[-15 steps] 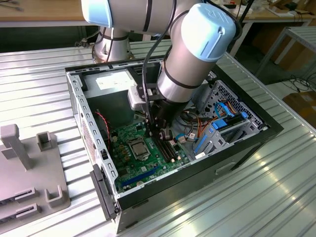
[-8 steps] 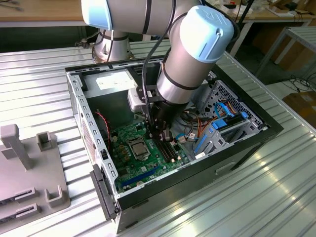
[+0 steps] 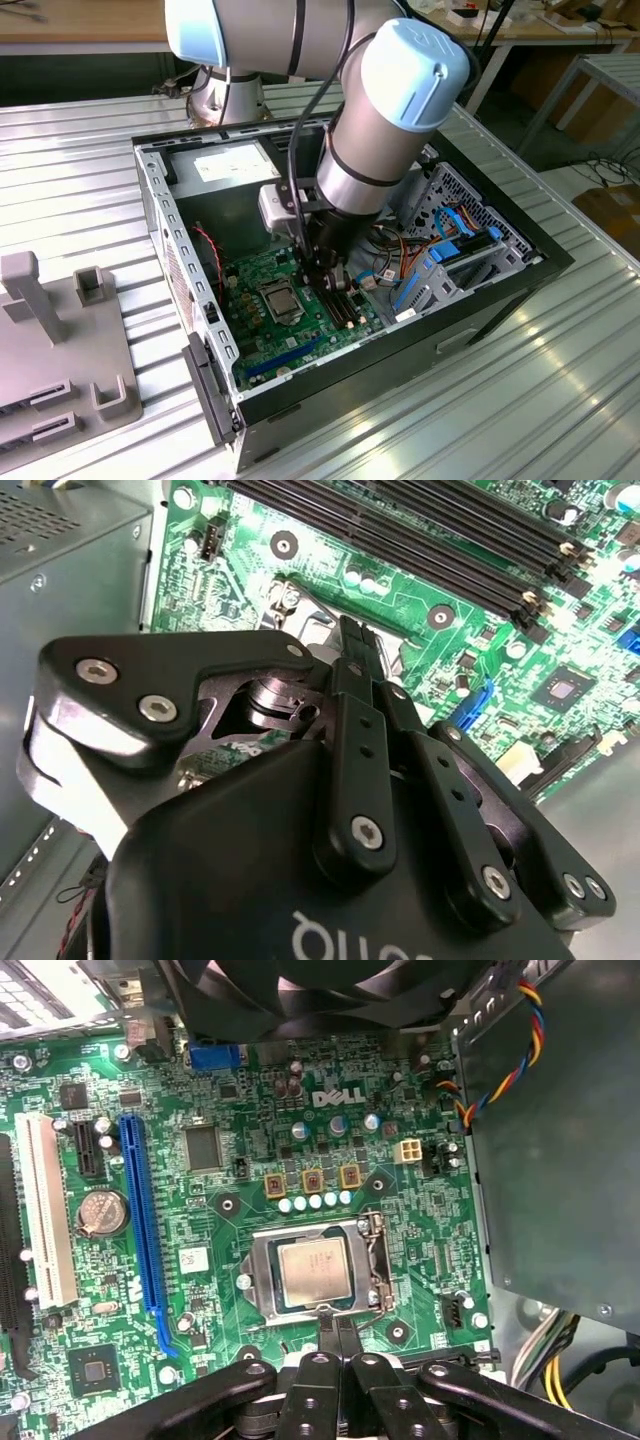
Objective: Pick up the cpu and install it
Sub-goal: 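Install the first cpu locking lever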
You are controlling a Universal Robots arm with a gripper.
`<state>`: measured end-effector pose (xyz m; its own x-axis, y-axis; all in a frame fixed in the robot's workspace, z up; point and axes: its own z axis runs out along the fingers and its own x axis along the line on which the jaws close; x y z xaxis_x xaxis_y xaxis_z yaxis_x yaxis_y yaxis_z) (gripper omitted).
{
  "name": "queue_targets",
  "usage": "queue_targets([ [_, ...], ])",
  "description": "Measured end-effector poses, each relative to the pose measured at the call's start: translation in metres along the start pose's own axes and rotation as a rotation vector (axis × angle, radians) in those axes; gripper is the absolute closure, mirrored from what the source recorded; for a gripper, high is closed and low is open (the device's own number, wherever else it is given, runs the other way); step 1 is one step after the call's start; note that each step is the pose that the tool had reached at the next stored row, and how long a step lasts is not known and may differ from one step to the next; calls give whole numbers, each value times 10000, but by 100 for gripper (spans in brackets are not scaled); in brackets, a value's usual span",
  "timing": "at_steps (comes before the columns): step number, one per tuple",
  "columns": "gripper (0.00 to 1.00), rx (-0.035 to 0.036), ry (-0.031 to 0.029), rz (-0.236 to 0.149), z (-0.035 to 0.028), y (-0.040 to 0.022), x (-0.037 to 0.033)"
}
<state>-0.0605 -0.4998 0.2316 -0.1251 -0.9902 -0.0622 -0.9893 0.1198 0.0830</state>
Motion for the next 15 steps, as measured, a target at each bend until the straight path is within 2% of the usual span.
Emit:
queue_targets([
  [8,89,47,98,-57,-2,-5,29],
  [15,89,98,224,-88,-5,-8,52],
])
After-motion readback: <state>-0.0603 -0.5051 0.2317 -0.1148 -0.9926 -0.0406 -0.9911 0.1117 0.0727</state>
